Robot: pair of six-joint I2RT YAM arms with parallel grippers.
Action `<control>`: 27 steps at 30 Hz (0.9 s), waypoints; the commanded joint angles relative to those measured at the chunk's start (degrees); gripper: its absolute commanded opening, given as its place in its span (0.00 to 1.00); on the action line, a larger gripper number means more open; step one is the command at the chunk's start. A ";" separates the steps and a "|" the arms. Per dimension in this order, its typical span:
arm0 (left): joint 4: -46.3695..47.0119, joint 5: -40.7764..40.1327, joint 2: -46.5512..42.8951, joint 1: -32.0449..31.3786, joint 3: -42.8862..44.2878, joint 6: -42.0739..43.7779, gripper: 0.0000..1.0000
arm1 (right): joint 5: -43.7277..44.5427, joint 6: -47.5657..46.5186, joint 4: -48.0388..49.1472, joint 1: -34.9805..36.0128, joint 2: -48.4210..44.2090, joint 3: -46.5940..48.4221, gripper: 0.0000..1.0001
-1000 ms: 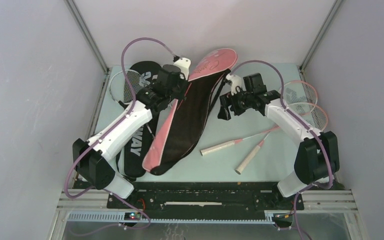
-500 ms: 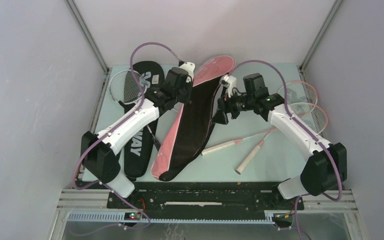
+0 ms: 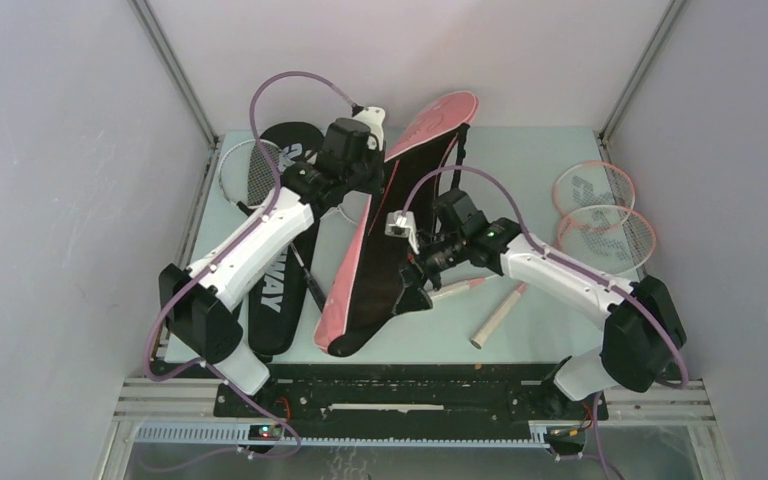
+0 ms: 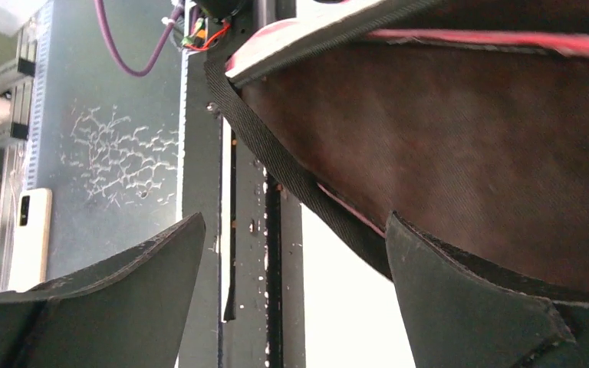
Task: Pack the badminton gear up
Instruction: Adjust the racket bag.
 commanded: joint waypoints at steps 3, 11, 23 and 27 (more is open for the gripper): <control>1.10 3.27 -2.66 1.70 4.10 -2.86 0.00 | 1.48 -3.43 5.43 6.28 3.23 0.33 0.96; 0.82 6.93 -3.54 2.93 3.62 -5.73 0.00 | 5.72 -4.89 6.92 12.23 8.26 1.89 0.95; 1.62 8.54 -4.55 4.78 1.94 -6.46 0.00 | 5.65 -7.00 2.89 15.64 12.46 7.23 0.71; 2.52 5.71 -4.28 5.12 0.93 -4.79 0.00 | 4.87 -8.09 0.22 15.65 10.62 7.18 0.47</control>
